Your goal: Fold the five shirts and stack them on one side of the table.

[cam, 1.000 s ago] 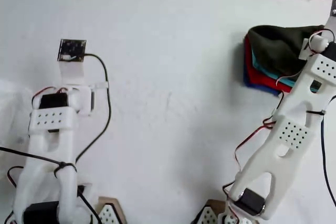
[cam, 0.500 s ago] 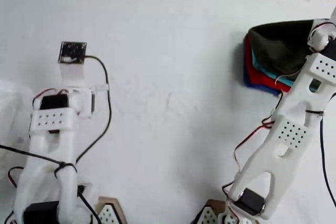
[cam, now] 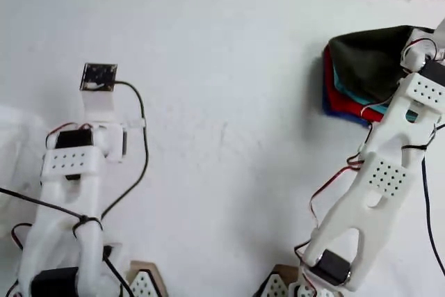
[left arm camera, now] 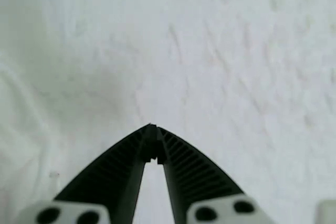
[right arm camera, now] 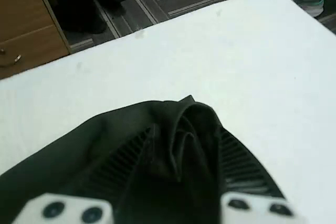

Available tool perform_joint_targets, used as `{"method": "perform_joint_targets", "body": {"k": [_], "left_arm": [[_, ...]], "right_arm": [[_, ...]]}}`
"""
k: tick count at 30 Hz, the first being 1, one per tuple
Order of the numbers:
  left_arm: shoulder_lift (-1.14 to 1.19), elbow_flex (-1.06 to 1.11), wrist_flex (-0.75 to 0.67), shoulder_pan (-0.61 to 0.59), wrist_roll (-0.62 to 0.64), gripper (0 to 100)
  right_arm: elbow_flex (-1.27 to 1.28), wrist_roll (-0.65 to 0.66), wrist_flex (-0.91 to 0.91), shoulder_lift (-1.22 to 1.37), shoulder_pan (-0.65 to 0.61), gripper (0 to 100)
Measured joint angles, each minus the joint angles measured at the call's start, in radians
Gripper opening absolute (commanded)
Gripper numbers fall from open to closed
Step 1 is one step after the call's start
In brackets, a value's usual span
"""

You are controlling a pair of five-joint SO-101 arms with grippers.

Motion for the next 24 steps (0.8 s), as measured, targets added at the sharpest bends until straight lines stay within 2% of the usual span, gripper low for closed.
{"method": "perform_joint_targets", "body": {"k": [6, 13, 17, 18, 24], "left_arm": [[0.000, 0.000, 0.000, 0.000, 0.000, 2], [0.000, 0.000, 0.000, 0.000, 0.000, 2], [0.000, 0.000, 0.000, -0.002, 0.000, 2], [0.000, 0.000, 0.000, -0.002, 0.000, 2], [0.000, 0.000, 0.000, -0.002, 0.000, 2]], "right_arm": [[-0.015, -0.069, 0.005, 0.000, 0.011, 17.3], [-0.183, -0.130, 0.124, -0.101, 0.021, 16.3], [-0.258, -0.152, 0.183, -0.163, 0.015, 1.8], [-0.264, -0.152, 0.190, -0.167, 0.008, 1.8], [-0.241, 0.031, 0.199, -0.123, -0.072, 1.9]]}}
